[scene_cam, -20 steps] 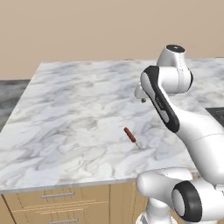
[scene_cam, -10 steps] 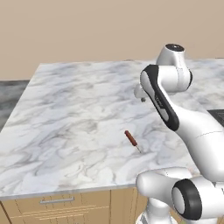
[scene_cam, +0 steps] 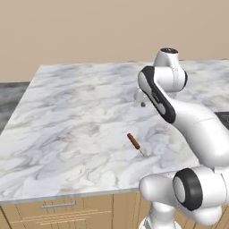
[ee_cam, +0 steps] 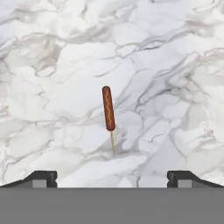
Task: Store the hot dog in the freezer for long-term storage. Close the freezer door after placing the cooked food.
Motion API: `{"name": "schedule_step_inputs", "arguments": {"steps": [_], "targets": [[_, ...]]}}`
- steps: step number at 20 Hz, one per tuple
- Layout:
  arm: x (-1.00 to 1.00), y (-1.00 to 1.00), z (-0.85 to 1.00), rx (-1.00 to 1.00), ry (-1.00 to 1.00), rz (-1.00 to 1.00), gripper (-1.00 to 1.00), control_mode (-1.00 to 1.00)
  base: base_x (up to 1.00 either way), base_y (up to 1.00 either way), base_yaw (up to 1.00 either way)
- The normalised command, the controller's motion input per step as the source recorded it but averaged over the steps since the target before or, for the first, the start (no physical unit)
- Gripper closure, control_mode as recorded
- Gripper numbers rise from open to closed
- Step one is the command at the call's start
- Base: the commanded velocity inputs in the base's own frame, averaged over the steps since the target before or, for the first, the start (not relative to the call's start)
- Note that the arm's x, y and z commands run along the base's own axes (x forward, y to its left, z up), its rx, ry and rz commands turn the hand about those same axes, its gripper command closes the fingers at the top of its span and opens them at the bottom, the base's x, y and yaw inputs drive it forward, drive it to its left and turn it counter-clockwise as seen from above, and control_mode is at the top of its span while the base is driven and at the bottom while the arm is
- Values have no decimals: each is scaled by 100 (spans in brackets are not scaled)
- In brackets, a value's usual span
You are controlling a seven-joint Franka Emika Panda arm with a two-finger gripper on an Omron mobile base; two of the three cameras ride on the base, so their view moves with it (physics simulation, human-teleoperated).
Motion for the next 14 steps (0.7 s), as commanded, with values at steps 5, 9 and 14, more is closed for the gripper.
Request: {"name": "schedule_step_inputs", "arguments": {"steps": [5,9,14], "targets": [[19,9,-64,-9,13,0,-100,-100,0,0,0],[5,13,-61,-10,1,0,-100,-100,0,0,0],[9,3,-51,-2,-4,0,-100,-100,0,0,0]]}}
